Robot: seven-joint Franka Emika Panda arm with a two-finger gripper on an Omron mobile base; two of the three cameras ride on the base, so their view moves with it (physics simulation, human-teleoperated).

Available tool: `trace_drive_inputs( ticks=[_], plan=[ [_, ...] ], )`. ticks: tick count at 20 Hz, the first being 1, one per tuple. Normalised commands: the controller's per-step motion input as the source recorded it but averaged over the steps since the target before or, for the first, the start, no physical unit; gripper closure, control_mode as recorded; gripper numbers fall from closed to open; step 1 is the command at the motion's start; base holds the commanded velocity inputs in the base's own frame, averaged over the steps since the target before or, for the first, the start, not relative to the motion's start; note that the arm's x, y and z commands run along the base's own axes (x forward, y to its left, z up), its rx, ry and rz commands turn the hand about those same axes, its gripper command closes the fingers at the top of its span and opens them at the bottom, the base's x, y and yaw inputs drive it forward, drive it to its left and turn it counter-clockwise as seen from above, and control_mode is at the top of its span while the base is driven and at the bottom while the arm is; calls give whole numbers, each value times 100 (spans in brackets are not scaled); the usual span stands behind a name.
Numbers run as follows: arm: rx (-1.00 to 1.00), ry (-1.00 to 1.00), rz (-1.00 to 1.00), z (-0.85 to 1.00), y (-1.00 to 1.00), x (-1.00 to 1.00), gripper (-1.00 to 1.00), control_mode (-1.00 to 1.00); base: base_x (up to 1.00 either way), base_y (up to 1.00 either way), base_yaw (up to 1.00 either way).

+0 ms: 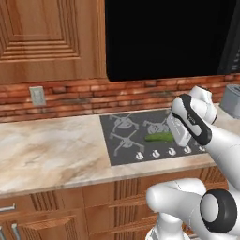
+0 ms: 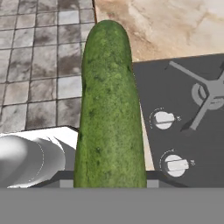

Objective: Place the two vegetables and bowl onto the tray for setting up a vegetable dip station.

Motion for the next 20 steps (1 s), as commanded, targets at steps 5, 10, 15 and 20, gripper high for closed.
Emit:
trace_drive_inputs(
  ticks=[5, 10, 15, 20],
  plan=[
    [0, 0, 0, 0, 0, 0, 100, 100, -5, -67, 0],
    [0, 0, 0, 0, 0, 0, 100, 100, -3, -67, 0],
    [0, 0, 0, 0, 0, 0, 100, 100, -2, -67, 0],
    [0, 0, 0, 0, 0, 0, 100, 100, -1, -67, 0]
  ],
)
